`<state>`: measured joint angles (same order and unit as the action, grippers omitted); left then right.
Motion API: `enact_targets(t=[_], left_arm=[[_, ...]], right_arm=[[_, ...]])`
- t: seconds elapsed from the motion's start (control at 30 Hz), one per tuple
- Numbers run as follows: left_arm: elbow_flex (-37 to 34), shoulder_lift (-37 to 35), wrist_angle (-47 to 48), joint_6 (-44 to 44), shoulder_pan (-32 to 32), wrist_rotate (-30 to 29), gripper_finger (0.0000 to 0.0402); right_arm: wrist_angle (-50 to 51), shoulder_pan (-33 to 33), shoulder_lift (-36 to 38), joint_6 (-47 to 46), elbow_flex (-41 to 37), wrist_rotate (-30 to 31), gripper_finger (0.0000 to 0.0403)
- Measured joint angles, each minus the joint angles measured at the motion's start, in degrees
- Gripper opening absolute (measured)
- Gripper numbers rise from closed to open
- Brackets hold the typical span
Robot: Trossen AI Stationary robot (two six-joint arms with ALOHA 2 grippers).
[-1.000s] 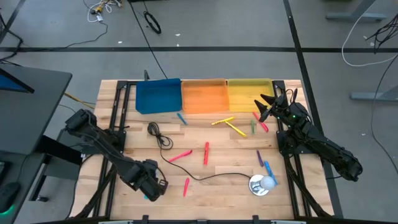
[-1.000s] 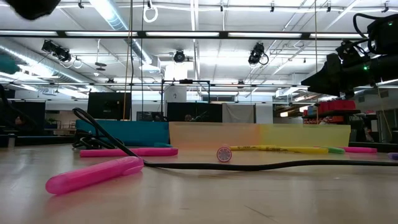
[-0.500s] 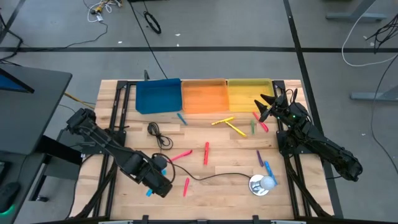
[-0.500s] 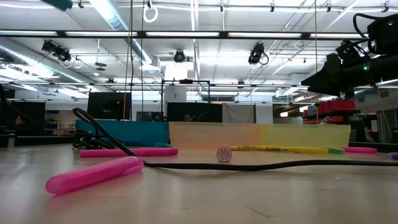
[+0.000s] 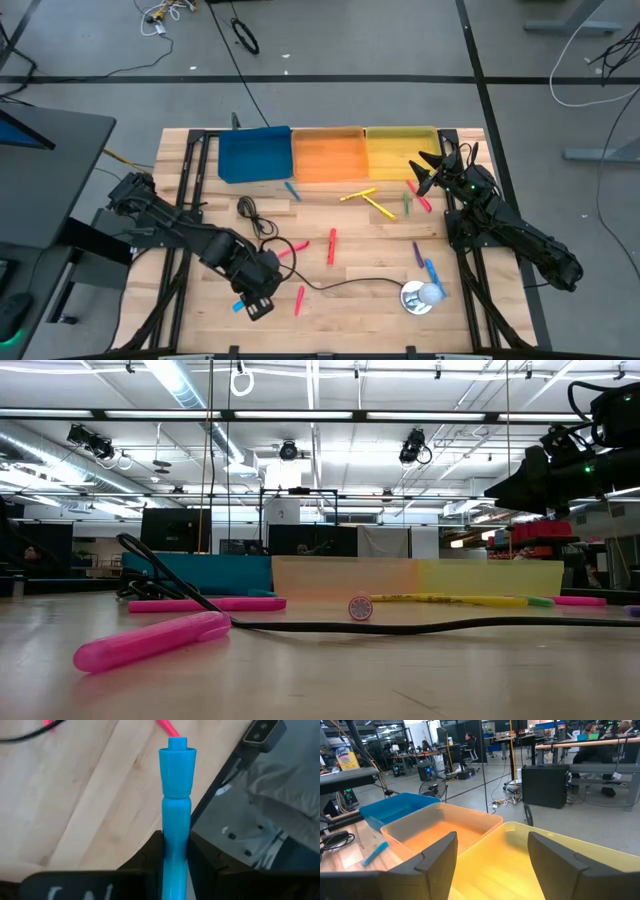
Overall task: Pick & Place Markers
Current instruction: Put the left blue highlighter pen into the blue bin
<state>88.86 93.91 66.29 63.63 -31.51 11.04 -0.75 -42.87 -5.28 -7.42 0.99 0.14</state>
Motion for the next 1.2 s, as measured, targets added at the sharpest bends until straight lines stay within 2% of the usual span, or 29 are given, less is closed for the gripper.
enact_targets(t=[0.3,0.5,1.2], left_arm=[[0.0,0.02,0.25,-6.27,0.09,0.19,0.0065],[0.0,-0.38,3.76,-11.55,2.17,0.21,0.0065],[0.07,-3.67,14.15,-36.06,20.19,0.45,0.0065]], right_arm=[[-0.02,0.0,-0.02,0.0,0.0,0.02,0.0245],[-0.01,0.0,0.0,0.0,0.0,0.02,0.0245],[0.0,0.0,-0.01,0.0,0.0,0.02,0.0245]])
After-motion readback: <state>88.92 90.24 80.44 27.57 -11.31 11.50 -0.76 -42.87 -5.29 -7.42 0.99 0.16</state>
